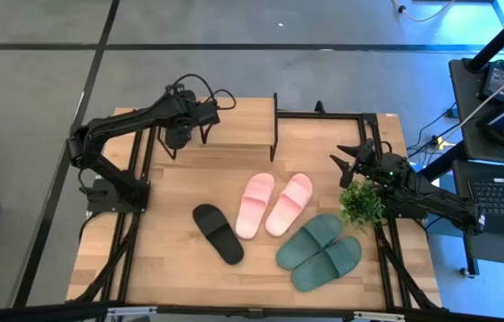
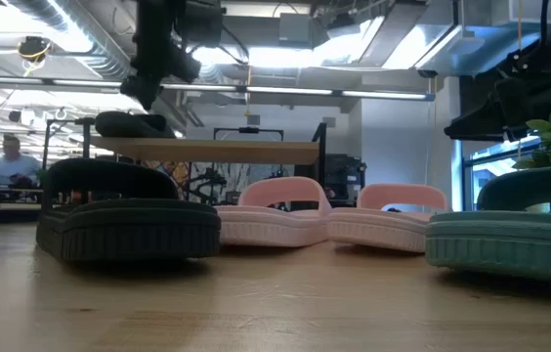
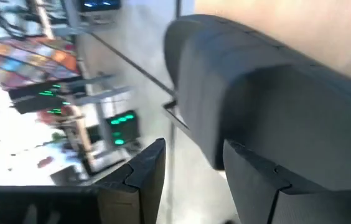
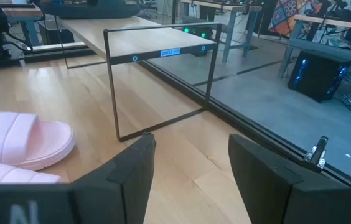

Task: Pick and place slides into the shelf
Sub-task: Put the left black slide on the shelf, then put the black slide on the shelf

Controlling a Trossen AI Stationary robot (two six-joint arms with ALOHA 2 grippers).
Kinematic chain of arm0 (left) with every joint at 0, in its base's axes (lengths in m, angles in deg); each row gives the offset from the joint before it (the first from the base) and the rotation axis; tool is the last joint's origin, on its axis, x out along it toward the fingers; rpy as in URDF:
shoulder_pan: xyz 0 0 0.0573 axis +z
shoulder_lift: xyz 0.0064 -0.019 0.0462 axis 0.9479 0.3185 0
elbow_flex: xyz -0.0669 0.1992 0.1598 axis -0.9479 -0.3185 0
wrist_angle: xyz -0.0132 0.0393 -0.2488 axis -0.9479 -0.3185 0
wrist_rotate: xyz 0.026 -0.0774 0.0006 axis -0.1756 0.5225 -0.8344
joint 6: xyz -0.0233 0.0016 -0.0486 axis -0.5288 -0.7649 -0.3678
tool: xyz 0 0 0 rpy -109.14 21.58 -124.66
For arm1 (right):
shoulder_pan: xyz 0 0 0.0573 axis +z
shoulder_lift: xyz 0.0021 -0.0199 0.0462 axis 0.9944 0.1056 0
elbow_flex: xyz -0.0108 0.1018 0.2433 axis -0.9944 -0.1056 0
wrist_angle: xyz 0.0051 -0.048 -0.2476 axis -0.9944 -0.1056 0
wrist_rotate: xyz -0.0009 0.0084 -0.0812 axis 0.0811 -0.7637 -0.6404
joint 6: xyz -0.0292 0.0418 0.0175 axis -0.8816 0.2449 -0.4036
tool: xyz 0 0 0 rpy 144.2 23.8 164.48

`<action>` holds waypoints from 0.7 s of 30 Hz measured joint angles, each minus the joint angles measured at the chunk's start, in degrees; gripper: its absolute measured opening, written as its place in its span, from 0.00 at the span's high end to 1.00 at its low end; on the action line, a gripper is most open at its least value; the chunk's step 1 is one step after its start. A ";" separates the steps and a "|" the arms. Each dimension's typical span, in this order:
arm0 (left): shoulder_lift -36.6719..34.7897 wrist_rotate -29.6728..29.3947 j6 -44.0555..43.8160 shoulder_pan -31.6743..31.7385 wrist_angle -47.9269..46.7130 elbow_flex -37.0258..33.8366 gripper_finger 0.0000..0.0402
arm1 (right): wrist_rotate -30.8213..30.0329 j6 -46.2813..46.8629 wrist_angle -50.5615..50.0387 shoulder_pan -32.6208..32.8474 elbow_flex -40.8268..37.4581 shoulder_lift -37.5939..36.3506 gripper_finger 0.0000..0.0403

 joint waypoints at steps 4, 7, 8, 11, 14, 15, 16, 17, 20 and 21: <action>0.00 9.77 -10.22 -2.95 -8.07 5.02 0.62 | 0.00 -0.11 0.01 0.00 0.00 0.00 0.49; -0.02 19.04 -18.48 -5.73 -12.31 9.94 0.62 | 0.00 -0.29 0.00 0.00 0.00 0.00 0.49; -0.07 22.01 -20.71 -6.74 -12.57 11.59 0.62 | -0.02 -0.71 0.02 0.00 0.00 0.00 0.49; -1.39 32.77 -25.55 -9.51 -11.98 15.44 0.62 | 0.00 -2.85 0.02 -0.01 0.00 0.01 0.49; -2.46 43.40 -31.06 -12.27 -10.26 17.73 0.62 | -0.01 -3.57 0.02 -0.02 0.00 0.02 0.49; -2.76 45.85 -33.33 -13.21 -9.37 17.78 0.62 | -0.07 -3.82 0.03 -0.02 0.00 0.02 0.49; -3.04 47.73 -35.33 -14.32 -8.28 17.85 0.62 | -0.04 -3.87 0.04 -0.03 0.00 0.02 0.49; -3.34 49.11 -36.86 -15.42 -7.39 17.89 0.62 | -0.05 -4.34 0.04 -0.04 0.00 0.02 0.49; -3.82 51.06 -40.11 -18.75 -6.32 17.58 0.62 | -0.17 -4.86 0.04 -0.04 0.00 0.02 0.49; -3.82 51.60 -41.67 -19.95 -5.31 17.00 0.62 | -0.26 -4.87 0.04 -0.04 0.00 0.02 0.49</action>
